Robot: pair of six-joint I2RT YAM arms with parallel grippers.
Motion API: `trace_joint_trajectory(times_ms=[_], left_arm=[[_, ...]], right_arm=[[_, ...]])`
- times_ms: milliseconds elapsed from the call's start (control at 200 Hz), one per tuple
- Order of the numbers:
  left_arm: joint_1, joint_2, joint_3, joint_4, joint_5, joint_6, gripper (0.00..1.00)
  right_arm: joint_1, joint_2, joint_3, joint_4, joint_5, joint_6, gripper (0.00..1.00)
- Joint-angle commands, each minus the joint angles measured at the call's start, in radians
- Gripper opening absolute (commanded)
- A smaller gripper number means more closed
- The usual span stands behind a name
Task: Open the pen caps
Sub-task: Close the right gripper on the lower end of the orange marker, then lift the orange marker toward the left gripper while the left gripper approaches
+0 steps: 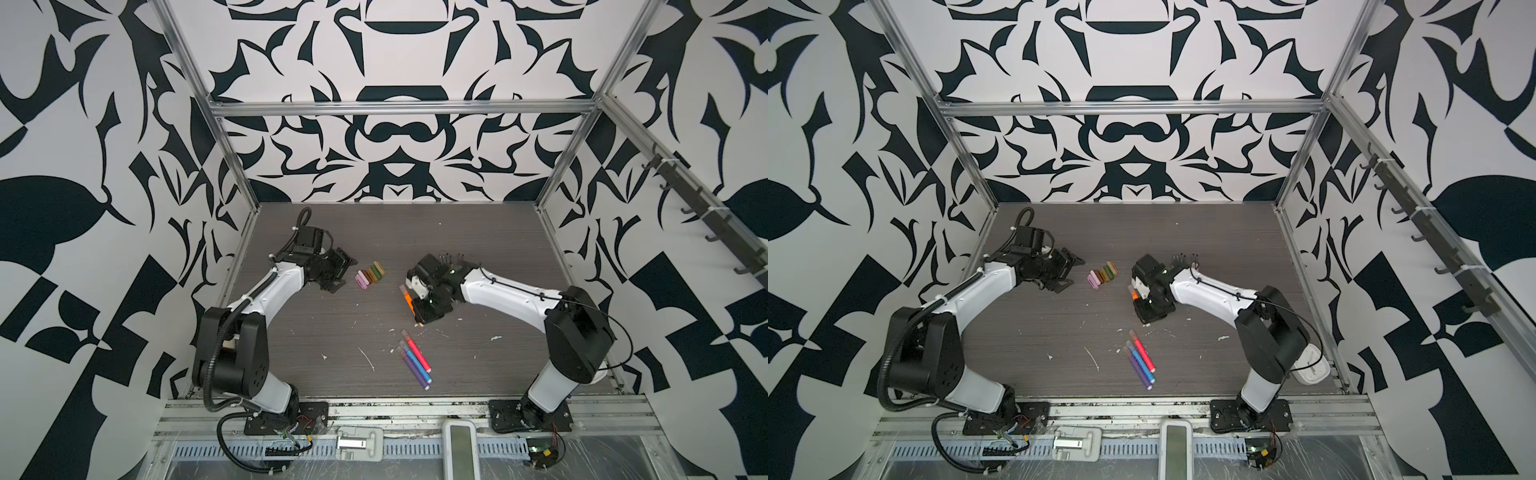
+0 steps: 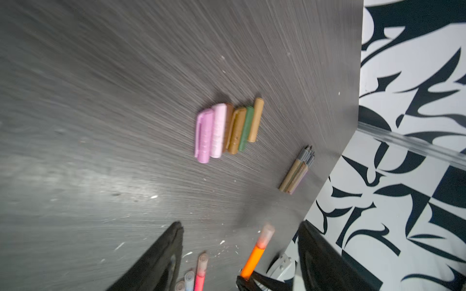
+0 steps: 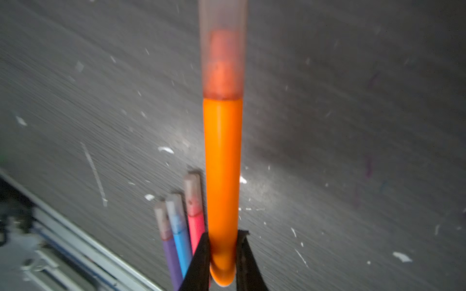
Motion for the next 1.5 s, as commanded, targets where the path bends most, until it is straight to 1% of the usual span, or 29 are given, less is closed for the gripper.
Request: trace_joint_trajectory(times_ms=[0,90,245,400,595,865,1040,1215,1355,1445,1495], left_arm=[[-0.053,0.072,0.097,-0.095,0.032,0.042,0.75],[-0.089,0.13,0.163,-0.136,0.033,0.071,0.75],[-0.13,0.186,0.22,-0.156,0.028,0.087,0.74],[-0.156,0.235,0.251,-0.151,0.056,0.096,0.62],[-0.197,0.282,0.295,-0.167,0.057,0.122,0.53],[-0.224,0.318,0.349,-0.172,0.065,0.132,0.51],[-0.232,0.329,0.37,-0.172,0.071,0.133,0.51],[-0.232,0.334,0.375,-0.172,0.067,0.129,0.56],[-0.234,0.337,0.377,-0.17,0.07,0.128,0.55],[-0.233,0.339,0.377,-0.161,0.081,0.129,0.5],[-0.235,0.34,0.377,-0.154,0.092,0.129,0.5]], right_arm=[[-0.031,0.027,0.11,-0.119,-0.183,-0.096,0.06],[-0.037,0.048,0.167,-0.157,-0.24,-0.107,0.06],[-0.038,0.066,0.209,-0.169,-0.286,-0.089,0.06],[-0.04,0.07,0.23,-0.167,-0.289,-0.076,0.06],[-0.074,0.086,0.25,-0.161,-0.302,-0.074,0.06],[-0.138,0.111,0.267,-0.156,-0.367,-0.077,0.06],[-0.142,0.131,0.281,-0.172,-0.405,-0.098,0.06],[-0.142,0.142,0.28,-0.177,-0.428,-0.098,0.06],[-0.142,0.142,0.276,-0.174,-0.431,-0.099,0.06],[-0.141,0.144,0.278,-0.174,-0.428,-0.099,0.06],[-0.141,0.144,0.282,-0.175,-0.426,-0.099,0.06]])
